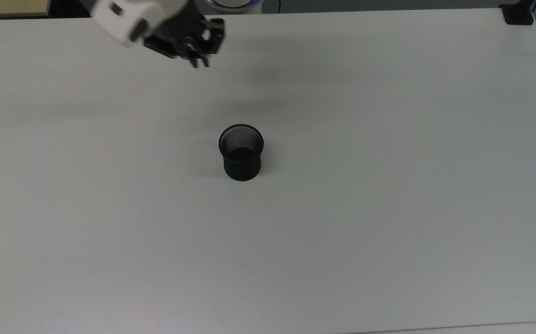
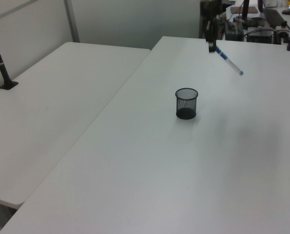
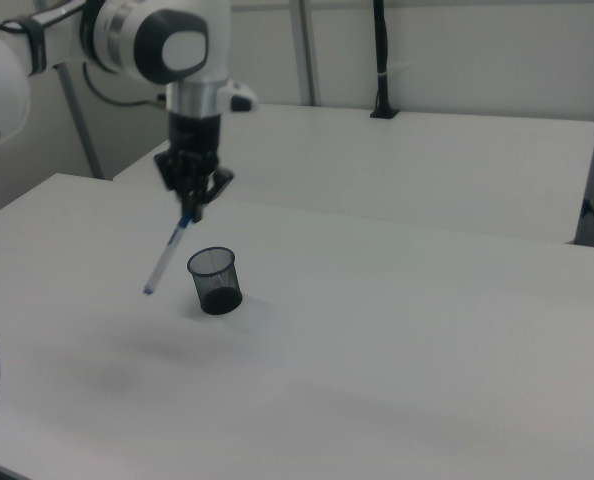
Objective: Remove the marker
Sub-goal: 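Lower the held marker beside the cup onto the table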
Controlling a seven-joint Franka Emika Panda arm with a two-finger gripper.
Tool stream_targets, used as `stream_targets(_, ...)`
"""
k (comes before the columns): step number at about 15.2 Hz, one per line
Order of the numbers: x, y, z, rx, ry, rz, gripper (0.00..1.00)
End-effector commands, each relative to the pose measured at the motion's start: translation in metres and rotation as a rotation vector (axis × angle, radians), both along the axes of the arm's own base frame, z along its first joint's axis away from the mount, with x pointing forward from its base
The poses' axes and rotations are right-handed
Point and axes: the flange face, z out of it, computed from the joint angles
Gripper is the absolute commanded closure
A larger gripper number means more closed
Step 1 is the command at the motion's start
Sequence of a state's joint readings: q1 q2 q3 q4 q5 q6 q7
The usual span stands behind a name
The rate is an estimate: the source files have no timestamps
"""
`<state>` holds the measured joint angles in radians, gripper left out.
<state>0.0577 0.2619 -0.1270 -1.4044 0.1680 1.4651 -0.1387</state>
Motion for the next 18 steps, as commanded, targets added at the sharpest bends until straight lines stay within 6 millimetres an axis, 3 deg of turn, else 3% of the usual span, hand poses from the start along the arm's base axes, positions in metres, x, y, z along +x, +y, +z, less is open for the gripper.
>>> stream_targets(1, -0.005, 0.052, -0.052, -0.019, 0.145, 0.089, 0.87)
stream_targets(5, 0.004, 0.092, -0.110, -0.043, 0.229, 0.142, 0.87)
stream_targets(7, 0.007, 0.100, -0.133, -0.090, 0.253, 0.167, 0.86)
stream_targets(14, 0.011, 0.117, -0.182, -0.147, 0.244, 0.167, 0.82)
stream_targets(18, 0.020, 0.124, -0.200, -0.167, 0.206, 0.136, 0.80)
